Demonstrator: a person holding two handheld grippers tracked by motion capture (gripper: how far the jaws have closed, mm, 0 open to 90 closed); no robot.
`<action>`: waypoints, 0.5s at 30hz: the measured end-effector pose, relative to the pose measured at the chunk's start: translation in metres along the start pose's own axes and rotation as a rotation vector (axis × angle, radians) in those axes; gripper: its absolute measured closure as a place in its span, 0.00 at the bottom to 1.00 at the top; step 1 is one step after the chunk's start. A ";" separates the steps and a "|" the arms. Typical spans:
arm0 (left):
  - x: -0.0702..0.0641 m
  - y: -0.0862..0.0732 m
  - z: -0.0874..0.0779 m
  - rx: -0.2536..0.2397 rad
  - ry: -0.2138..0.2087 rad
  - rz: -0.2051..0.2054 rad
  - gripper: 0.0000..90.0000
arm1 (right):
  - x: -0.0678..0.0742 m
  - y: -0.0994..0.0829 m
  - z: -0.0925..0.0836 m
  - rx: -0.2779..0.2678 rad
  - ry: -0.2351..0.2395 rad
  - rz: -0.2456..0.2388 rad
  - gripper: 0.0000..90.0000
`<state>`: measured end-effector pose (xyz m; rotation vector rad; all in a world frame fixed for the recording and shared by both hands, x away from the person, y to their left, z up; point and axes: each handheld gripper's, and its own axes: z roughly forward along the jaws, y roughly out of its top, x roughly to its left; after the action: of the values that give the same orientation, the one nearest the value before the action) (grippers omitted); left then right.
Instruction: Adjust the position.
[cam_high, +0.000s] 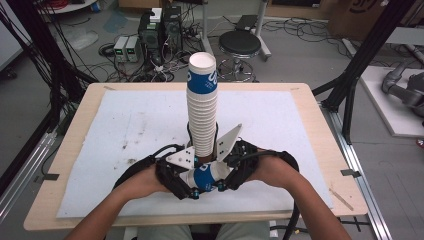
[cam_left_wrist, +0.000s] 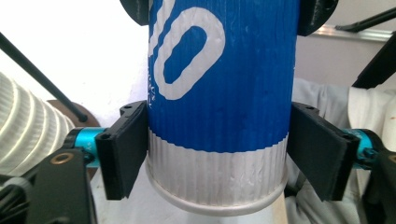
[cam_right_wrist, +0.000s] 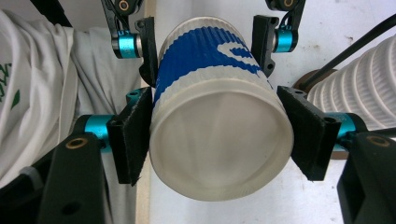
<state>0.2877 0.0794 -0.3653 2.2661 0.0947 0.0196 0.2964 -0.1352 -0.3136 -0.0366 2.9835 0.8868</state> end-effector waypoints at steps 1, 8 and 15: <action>0.000 -0.001 -0.001 -0.023 -0.001 -0.010 0.24 | 0.000 -0.002 0.000 -0.012 0.001 0.007 0.35; 0.002 -0.010 -0.011 -0.156 0.011 -0.041 0.19 | -0.001 -0.018 -0.006 -0.097 -0.001 0.049 0.35; 0.003 -0.023 -0.022 -0.311 0.038 -0.075 0.19 | -0.001 -0.037 -0.009 -0.180 -0.033 0.079 0.35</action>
<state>0.2878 0.1109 -0.3685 1.9508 0.1838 0.0355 0.2980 -0.1714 -0.3260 0.0915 2.8832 1.1510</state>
